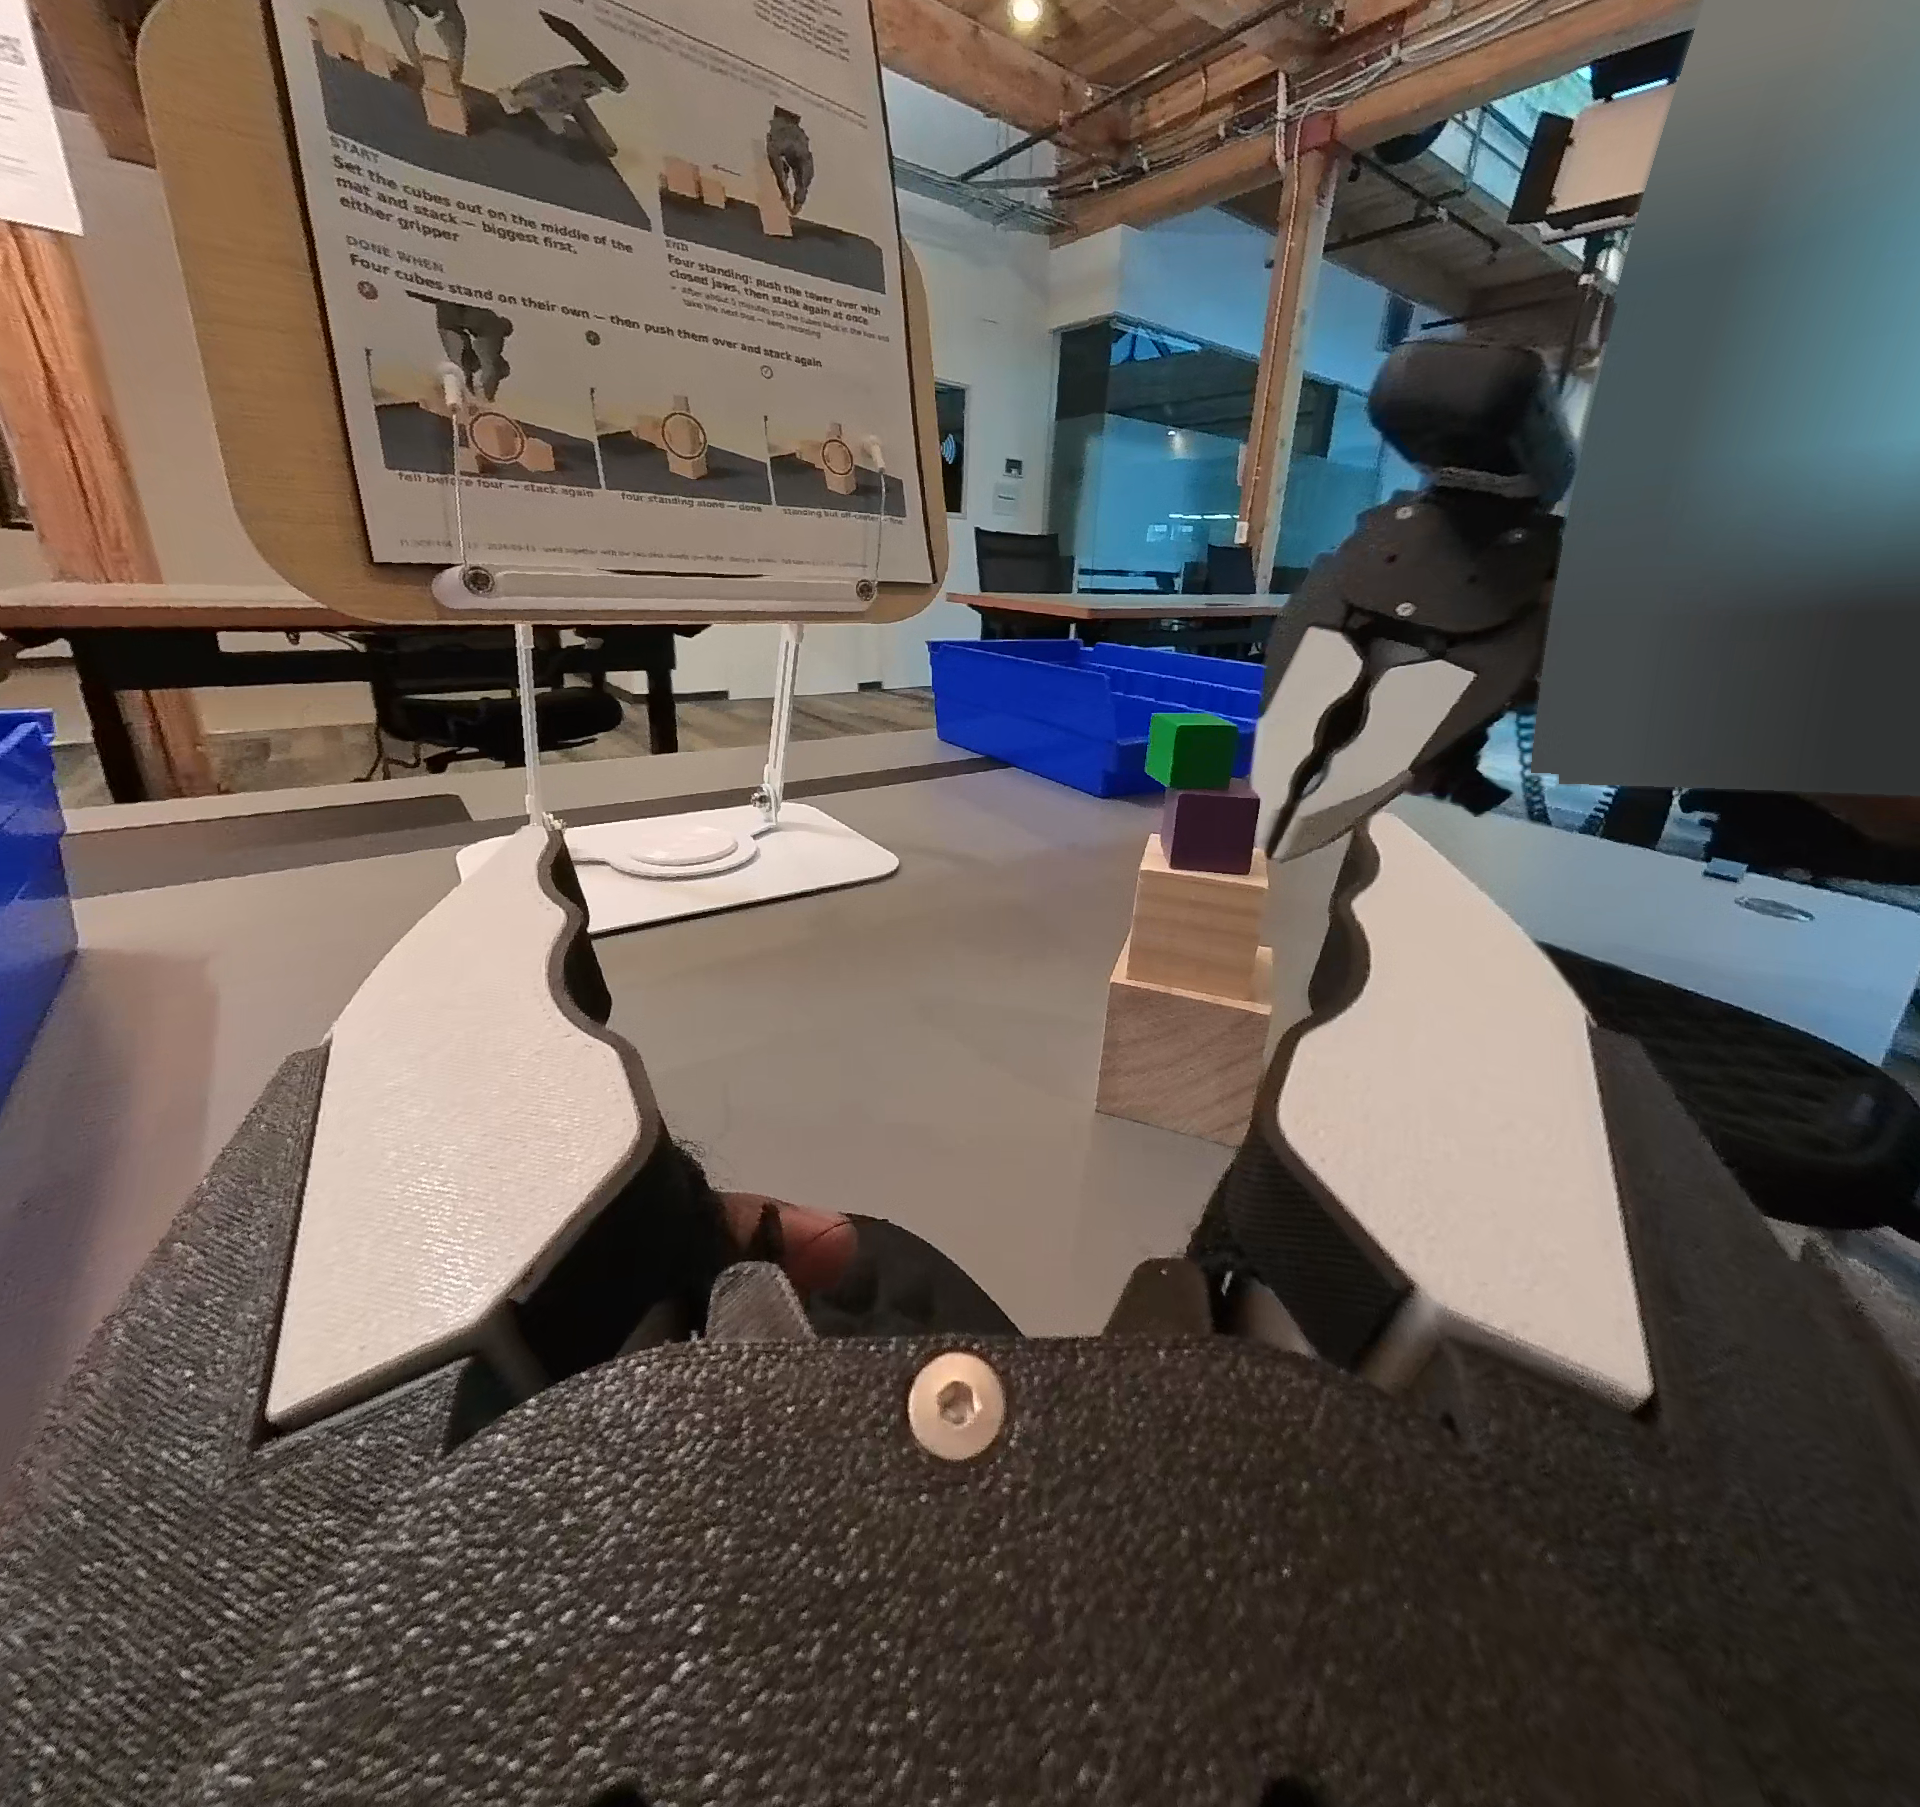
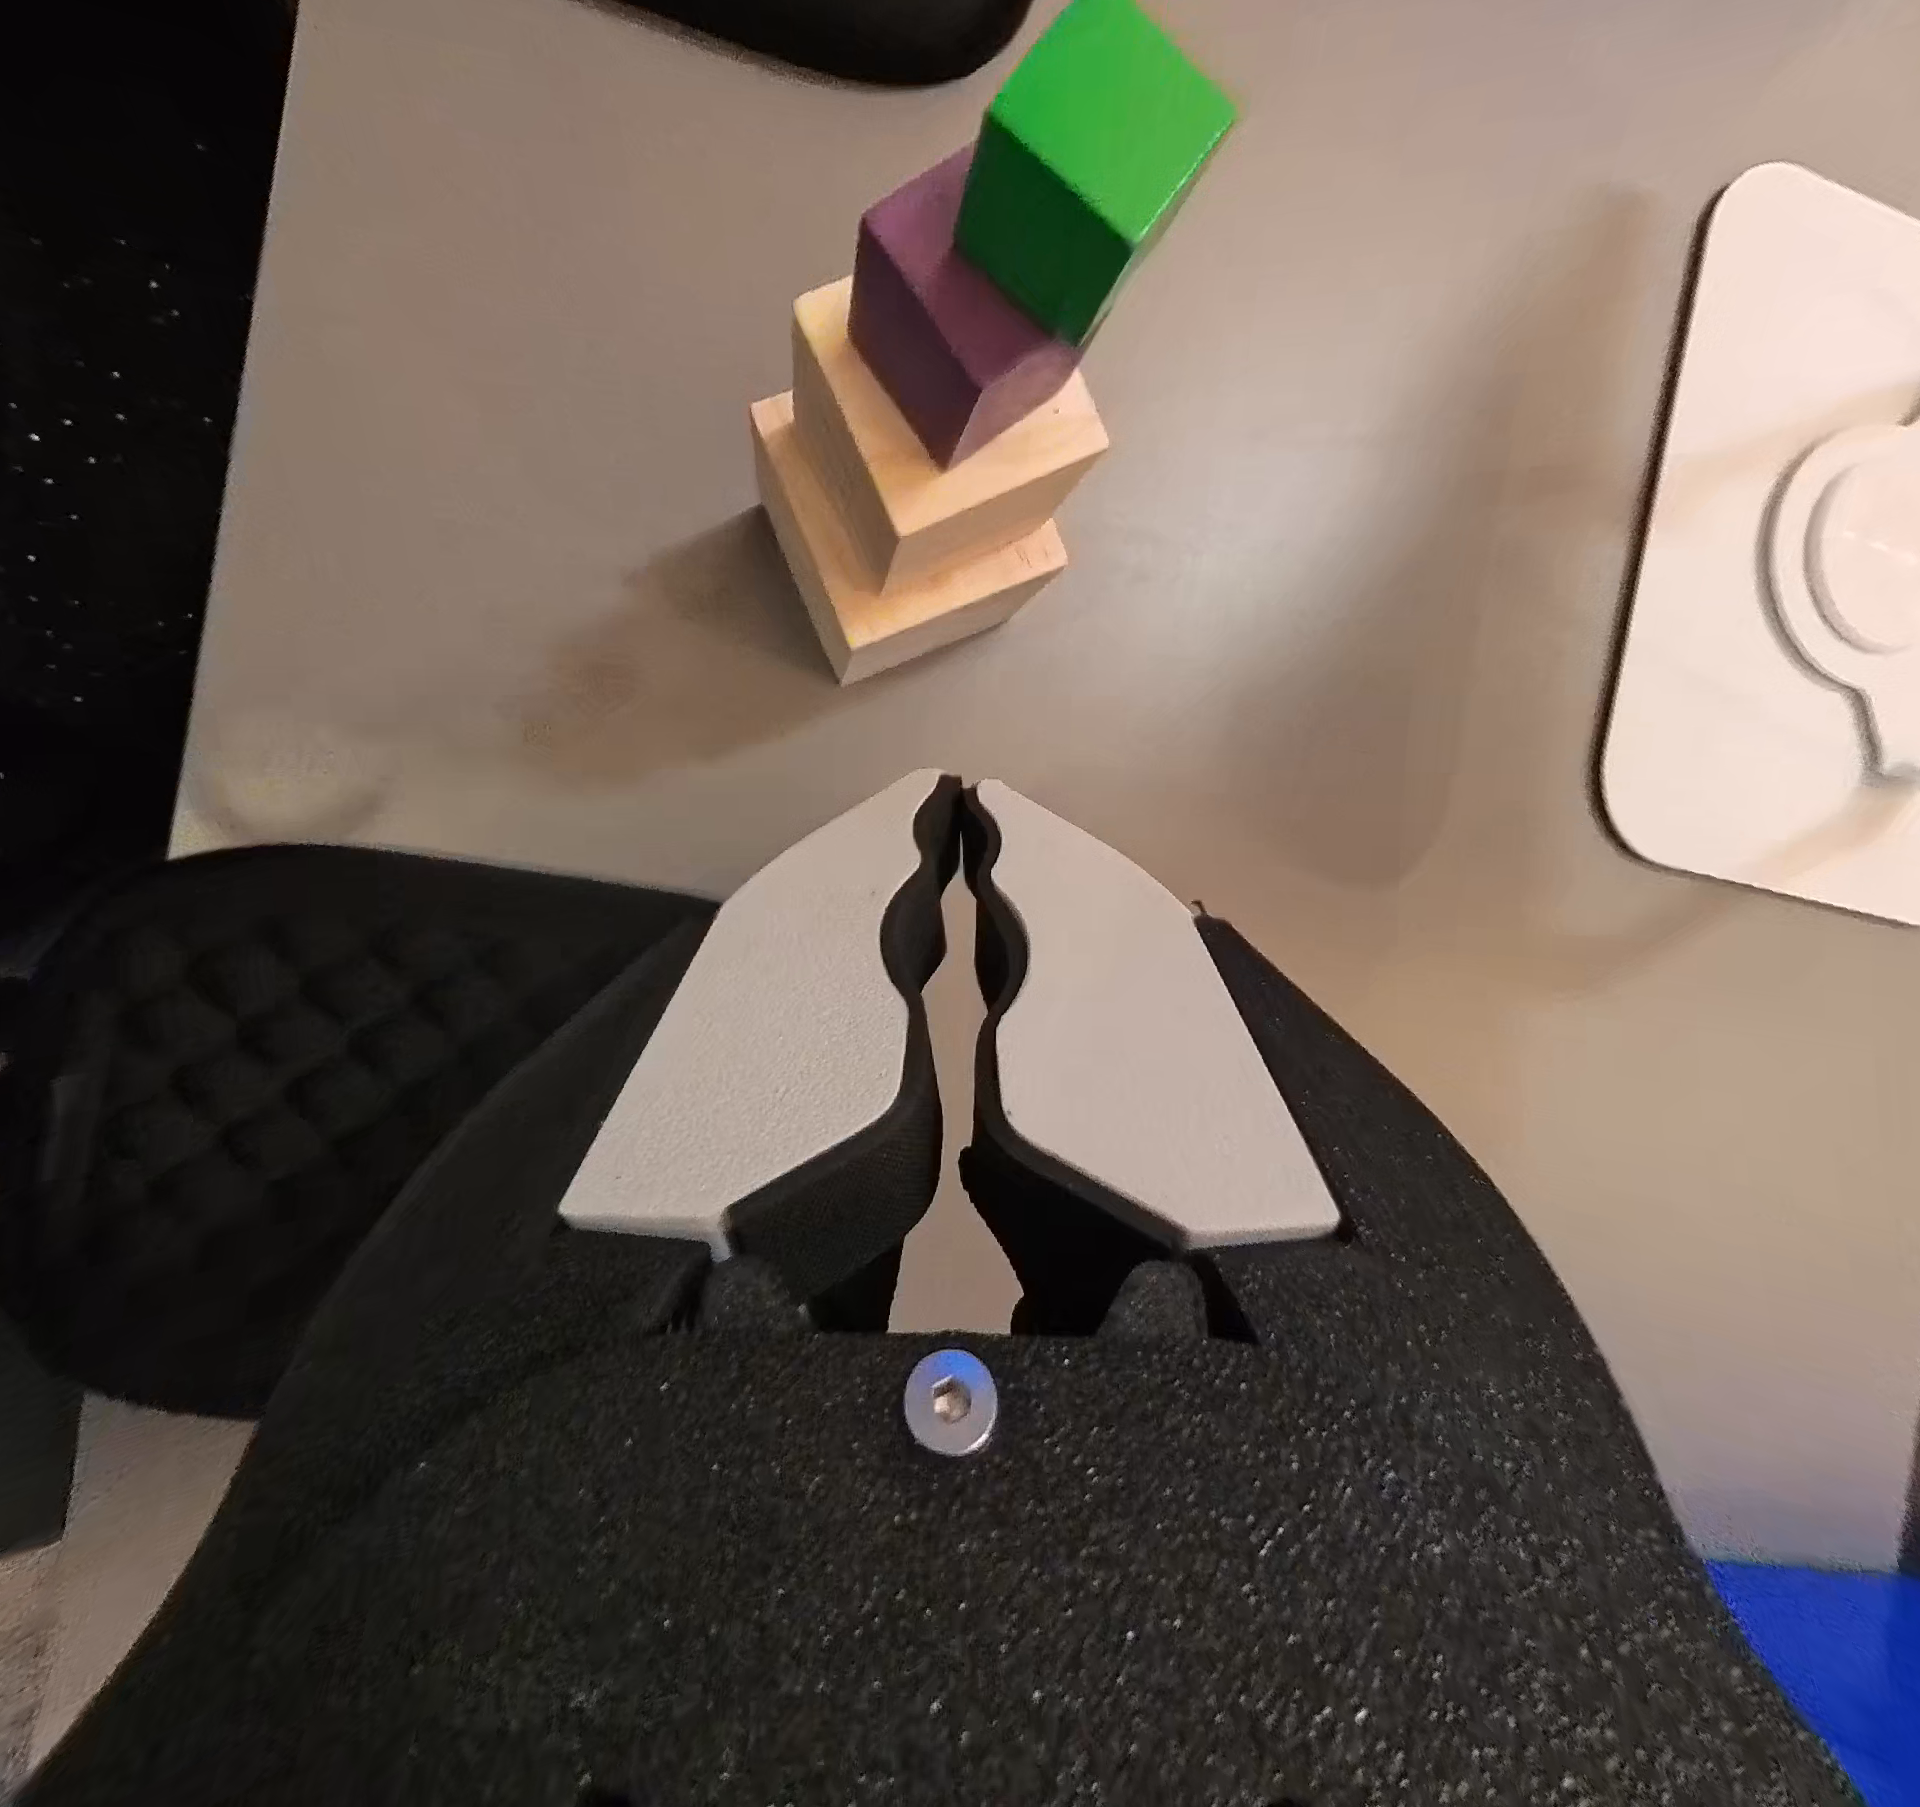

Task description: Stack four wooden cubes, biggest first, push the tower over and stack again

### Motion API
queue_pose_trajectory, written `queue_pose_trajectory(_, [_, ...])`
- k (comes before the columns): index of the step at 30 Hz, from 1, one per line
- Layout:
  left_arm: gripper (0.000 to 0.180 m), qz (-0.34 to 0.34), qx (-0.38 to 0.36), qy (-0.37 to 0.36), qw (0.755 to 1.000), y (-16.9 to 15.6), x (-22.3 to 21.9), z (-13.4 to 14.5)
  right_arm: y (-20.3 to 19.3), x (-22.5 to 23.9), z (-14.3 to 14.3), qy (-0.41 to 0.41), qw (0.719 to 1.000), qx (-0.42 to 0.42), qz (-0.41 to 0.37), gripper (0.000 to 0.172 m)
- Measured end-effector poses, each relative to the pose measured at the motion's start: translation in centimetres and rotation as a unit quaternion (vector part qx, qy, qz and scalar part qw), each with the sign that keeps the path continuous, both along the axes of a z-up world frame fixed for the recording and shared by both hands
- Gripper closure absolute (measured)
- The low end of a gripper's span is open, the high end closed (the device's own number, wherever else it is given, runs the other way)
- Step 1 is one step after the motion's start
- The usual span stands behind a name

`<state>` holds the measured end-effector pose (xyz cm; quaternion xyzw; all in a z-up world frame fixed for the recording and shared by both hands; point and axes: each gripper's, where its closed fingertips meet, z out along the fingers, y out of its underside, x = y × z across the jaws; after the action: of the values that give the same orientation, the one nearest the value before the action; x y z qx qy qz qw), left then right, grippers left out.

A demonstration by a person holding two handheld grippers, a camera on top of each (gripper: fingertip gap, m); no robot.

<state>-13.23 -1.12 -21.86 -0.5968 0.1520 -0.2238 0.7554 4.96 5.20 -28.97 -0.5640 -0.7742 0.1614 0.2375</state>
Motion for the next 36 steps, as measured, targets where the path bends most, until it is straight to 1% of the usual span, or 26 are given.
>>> queue_pose_trajectory(4, [0.048, 0.000, 0.000, 0.008, 1.000, 0.0, 0.2, -0.1, -0.2, -1.2, -0.8, -0.016, 1.000, -0.003, 0.011, 0.172])
queue_pose_trajectory(11, [0.049, 0.000, 0.005, 0.011, 1.000, -0.1, 0.3, 0.0, -1.5, -3.8, -0.4, -0.017, 0.999, -0.023, 0.037, 0.172])
queue_pose_trajectory(21, [0.050, -0.003, 0.006, 0.020, 1.000, -0.2, 0.6, -0.1, -1.7, -7.5, 0.7, 0.033, 0.998, -0.026, 0.038, 0.172])
queue_pose_trajectory(24, [0.050, -0.005, 0.005, 0.021, 1.000, -0.2, 0.6, -0.2, -1.6, -8.5, 1.3, 0.064, 0.997, -0.025, 0.037, 0.171])
queue_pose_trajectory(25, [0.050, -0.005, 0.005, 0.021, 1.000, -0.2, 0.6, -0.2, -1.7, -8.7, 1.6, 0.076, 0.996, -0.024, 0.038, 0.165])
queue_pose_trajectory(27, [0.051, -0.005, 0.005, 0.020, 1.000, -0.2, 0.6, -0.1, -1.8, -8.9, 2.4, 0.109, 0.993, -0.029, 0.036, 0.140])
queue_pose_trajectory(29, [0.051, -0.007, 0.005, 0.020, 1.000, -0.2, 0.6, -0.1, -2.0, -8.9, 3.7, 0.159, 0.986, -0.043, 0.025, 0.116])
queue_pose_trajectory(30, [0.051, -0.008, 0.005, 0.020, 1.000, -0.2, 0.6, -0.2, -2.0, -8.8, 4.5, 0.191, 0.980, -0.049, 0.018, 0.108])
queue_pose_trajectory(32, [0.052, -0.008, 0.004, 0.020, 1.000, -0.1, 0.7, -0.2, -1.6, -8.2, 6.2, 0.257, 0.965, -0.053, -0.003, 0.097])
queue_pose_trajectory(36, [0.053, -0.008, 0.004, 0.018, 1.000, -0.1, 0.6, -0.1, -0.6, -5.7, 8.6, 0.378, 0.921, -0.058, -0.078, 0.091])
